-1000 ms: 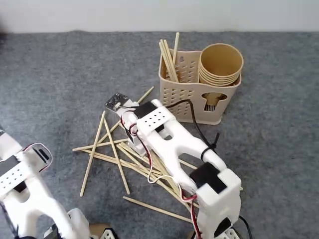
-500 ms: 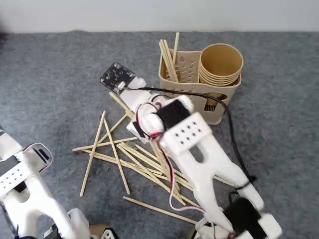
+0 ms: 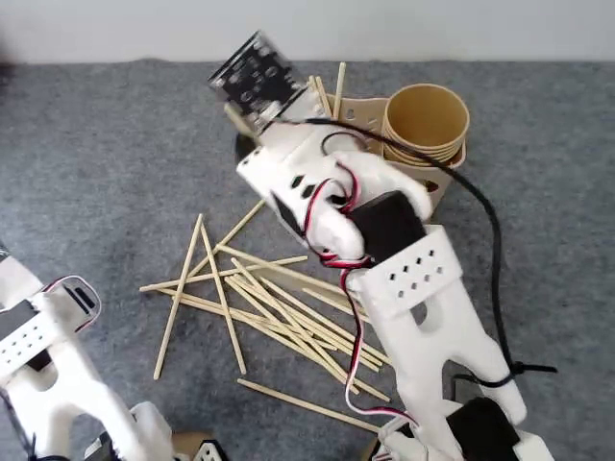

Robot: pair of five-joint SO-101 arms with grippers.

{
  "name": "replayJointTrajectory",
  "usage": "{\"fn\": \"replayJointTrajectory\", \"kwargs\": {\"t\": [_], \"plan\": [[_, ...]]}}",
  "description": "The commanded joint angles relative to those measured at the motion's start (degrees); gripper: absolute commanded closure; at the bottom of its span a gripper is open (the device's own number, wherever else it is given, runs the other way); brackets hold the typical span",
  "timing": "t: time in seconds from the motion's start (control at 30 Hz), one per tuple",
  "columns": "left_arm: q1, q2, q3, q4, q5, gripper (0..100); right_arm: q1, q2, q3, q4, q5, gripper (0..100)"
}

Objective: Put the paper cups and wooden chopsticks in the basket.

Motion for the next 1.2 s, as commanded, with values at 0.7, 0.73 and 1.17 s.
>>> {"fn": "replayJointTrajectory", "kwargs": {"t": [0.7, 0.73, 1.17], "plan": [[0.44, -0.35, -0.48, -0.88, 0.35, 84, 12.0, -1.63, -9.32, -24.4, -9.41, 99.1], [0.44, -0.35, -0.48, -0.88, 0.35, 84, 12.0, -1.19, -9.32, -24.57, -9.41, 99.1], [0.44, -0.35, -0.48, -0.88, 0.35, 84, 16.66, 6.11, -8.97, -24.92, -9.67, 98.9]]}}
